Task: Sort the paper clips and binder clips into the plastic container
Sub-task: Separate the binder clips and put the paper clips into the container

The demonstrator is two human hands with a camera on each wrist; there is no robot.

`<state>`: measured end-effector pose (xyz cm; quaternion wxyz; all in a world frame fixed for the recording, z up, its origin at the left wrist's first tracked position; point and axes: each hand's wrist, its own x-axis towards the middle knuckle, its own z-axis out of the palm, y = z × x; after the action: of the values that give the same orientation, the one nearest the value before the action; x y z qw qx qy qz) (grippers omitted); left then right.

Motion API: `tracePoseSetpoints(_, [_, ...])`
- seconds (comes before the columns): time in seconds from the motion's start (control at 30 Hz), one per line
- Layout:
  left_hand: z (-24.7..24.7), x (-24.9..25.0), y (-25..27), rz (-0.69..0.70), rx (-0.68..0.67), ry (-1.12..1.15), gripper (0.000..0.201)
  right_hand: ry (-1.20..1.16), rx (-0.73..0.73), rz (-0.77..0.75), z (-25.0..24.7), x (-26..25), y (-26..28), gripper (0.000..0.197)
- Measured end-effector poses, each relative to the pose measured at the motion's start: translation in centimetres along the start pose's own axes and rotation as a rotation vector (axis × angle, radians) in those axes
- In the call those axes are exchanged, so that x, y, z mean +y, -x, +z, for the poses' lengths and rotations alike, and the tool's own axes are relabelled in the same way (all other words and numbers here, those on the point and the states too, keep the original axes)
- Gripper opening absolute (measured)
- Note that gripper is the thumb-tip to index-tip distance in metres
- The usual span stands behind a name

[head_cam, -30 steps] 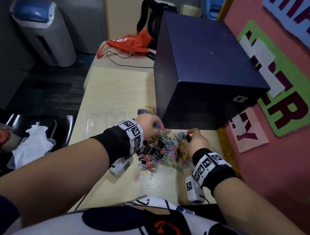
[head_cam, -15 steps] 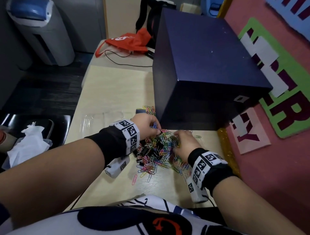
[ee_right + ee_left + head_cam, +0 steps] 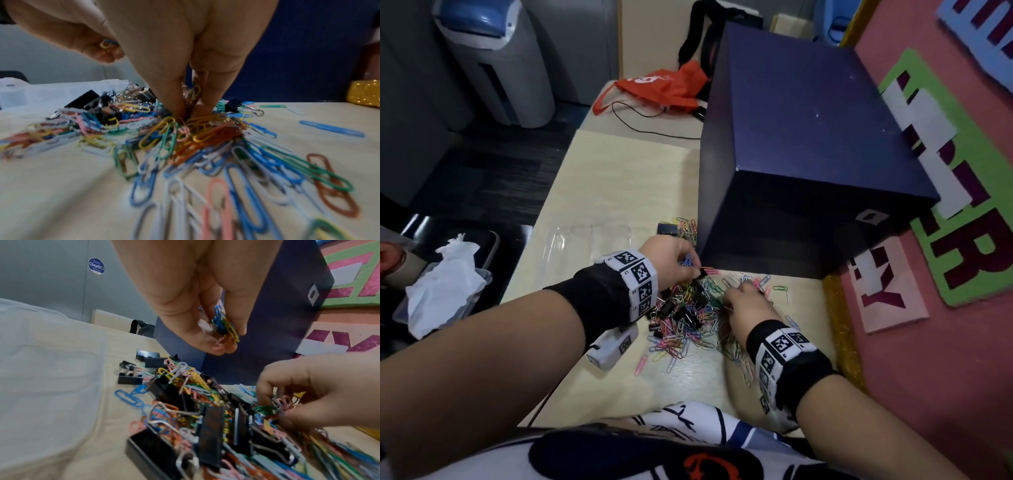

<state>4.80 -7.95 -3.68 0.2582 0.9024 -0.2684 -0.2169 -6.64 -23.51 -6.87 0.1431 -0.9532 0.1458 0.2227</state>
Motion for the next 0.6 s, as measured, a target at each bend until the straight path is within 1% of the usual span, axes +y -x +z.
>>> tracePoseSetpoints(0.1, [-1.0, -0.6, -0.1, 0.004, -0.008, -0.024, 0.007, -0.039, 0.021, 0.098, -0.8, -0.4, -0.5, 0.037])
tracePoseSetpoints(0.23, [-3.3, -2.4, 0.3, -0.033, 0.052, 0.023, 0.005, 0.023, -0.002, 0.192, -2.2, -2.0, -1.0, 0.035])
tracePoseSetpoints(0.37, [-6.0, -5.9, 1.0, -0.135, 0.142, 0.097, 0.004, 0.089, -0.012, 0.262, -3.4, -4.4, -1.5, 0.046])
tracePoseSetpoints(0.5, [-8.0, -9.8, 2.0, -0.279, 0.255, 0.045, 0.005, 0.124, 0.046, 0.230, -3.6, -6.9, -1.6, 0.040])
tracePoseSetpoints(0.53, [-8.3, -10.6, 2.2, -0.319, 0.251, -0.002, 0.006, 0.114, 0.058, 0.217, -3.6, -7.4, -1.6, 0.037])
tracePoseSetpoints(0.6, [-8.6, -11.8, 2.5, -0.394, 0.180, -0.096, 0.013, 0.082, 0.090, 0.181, -3.5, -8.3, -1.4, 0.034])
